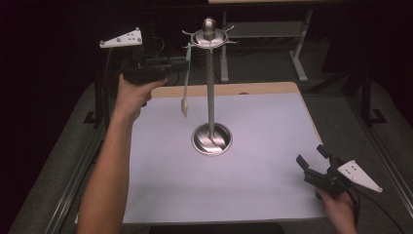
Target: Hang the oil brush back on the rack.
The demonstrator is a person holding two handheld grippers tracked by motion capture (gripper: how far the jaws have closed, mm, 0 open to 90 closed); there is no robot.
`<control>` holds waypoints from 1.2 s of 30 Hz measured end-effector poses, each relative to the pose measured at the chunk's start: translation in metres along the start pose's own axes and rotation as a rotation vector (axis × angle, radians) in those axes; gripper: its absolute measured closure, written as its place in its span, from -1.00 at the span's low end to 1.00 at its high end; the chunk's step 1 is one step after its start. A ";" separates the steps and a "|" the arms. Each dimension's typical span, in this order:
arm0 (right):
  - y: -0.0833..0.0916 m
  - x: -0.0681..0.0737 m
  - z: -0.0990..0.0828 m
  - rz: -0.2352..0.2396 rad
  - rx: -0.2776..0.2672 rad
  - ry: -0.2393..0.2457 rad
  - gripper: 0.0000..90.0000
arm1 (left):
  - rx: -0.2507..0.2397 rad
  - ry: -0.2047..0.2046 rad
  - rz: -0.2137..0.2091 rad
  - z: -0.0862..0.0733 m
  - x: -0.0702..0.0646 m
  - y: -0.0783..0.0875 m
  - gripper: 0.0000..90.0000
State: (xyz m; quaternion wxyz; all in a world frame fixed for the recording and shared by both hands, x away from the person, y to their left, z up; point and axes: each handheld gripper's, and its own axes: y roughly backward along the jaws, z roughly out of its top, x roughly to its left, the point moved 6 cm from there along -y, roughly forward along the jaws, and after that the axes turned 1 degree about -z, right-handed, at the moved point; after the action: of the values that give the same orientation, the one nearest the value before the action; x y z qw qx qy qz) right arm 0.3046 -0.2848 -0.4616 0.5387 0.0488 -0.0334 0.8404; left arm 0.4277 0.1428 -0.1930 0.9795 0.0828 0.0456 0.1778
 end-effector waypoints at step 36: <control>-0.001 0.001 0.000 -0.005 0.008 0.012 -0.71 | 0.328 0.049 0.276 -0.132 -0.009 0.044 -0.41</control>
State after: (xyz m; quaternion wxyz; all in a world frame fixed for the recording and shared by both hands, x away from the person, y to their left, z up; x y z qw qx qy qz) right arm 0.3051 -0.2834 -0.4619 0.5408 0.0458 -0.0267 0.8395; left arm 0.3891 0.1993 -0.3145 0.9178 0.2422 0.0861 0.3025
